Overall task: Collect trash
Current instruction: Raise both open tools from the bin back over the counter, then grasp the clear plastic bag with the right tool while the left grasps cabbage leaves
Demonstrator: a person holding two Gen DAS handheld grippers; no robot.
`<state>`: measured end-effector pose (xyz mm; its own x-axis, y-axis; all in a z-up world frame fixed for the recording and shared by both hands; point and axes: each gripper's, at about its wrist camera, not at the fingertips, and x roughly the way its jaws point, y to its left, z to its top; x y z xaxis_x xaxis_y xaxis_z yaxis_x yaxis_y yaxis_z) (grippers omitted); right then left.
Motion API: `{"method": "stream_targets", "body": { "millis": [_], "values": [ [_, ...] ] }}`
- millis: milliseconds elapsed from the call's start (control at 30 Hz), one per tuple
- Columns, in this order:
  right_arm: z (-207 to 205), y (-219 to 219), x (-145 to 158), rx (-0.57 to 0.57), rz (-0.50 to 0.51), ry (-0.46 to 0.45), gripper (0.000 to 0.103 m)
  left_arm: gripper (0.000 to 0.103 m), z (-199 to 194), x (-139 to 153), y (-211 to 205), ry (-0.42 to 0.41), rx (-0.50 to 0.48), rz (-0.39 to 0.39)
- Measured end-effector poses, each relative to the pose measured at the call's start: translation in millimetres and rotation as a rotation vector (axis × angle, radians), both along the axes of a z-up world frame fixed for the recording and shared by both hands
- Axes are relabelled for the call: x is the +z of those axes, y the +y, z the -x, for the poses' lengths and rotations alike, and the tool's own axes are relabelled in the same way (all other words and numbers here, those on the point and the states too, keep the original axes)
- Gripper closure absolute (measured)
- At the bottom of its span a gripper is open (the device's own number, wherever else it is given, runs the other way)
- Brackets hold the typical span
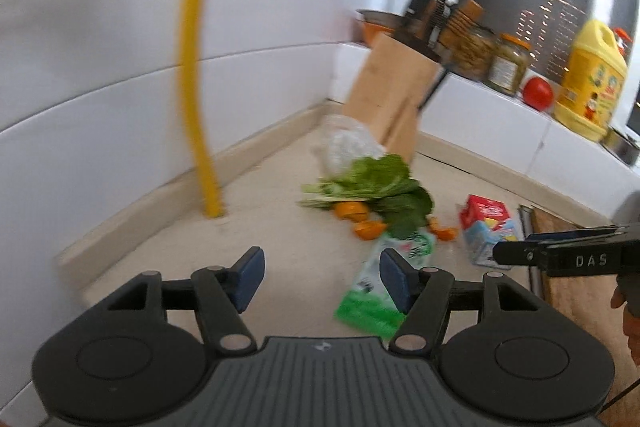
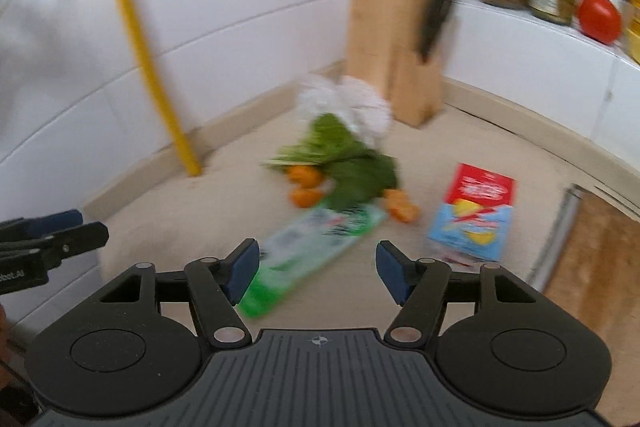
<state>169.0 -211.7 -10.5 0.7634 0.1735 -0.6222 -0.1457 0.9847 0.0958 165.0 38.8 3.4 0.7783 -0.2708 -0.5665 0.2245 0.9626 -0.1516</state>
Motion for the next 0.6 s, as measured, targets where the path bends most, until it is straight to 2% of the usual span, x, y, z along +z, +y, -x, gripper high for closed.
{"method": "stream_targets", "body": {
  "millis": [133, 300, 600],
  "values": [
    [-8.0, -19.1, -8.6, -0.04, -0.004, 0.014, 0.031, 0.046, -25.7, -0.8, -20.7, 0.014, -0.039, -0.01],
    [-23.8, -33.3, -13.0, -0.047, -0.001, 0.02, 0.031, 0.045, -57.1, 2.3, -35.0, 0.009, -0.043, -0.021],
    [-92.2, -33.0, -11.0, 0.026, 0.013, 0.0, 0.03, 0.045, -76.0, -3.9, -43.0, 0.026, -0.039, -0.045]
  ]
}}
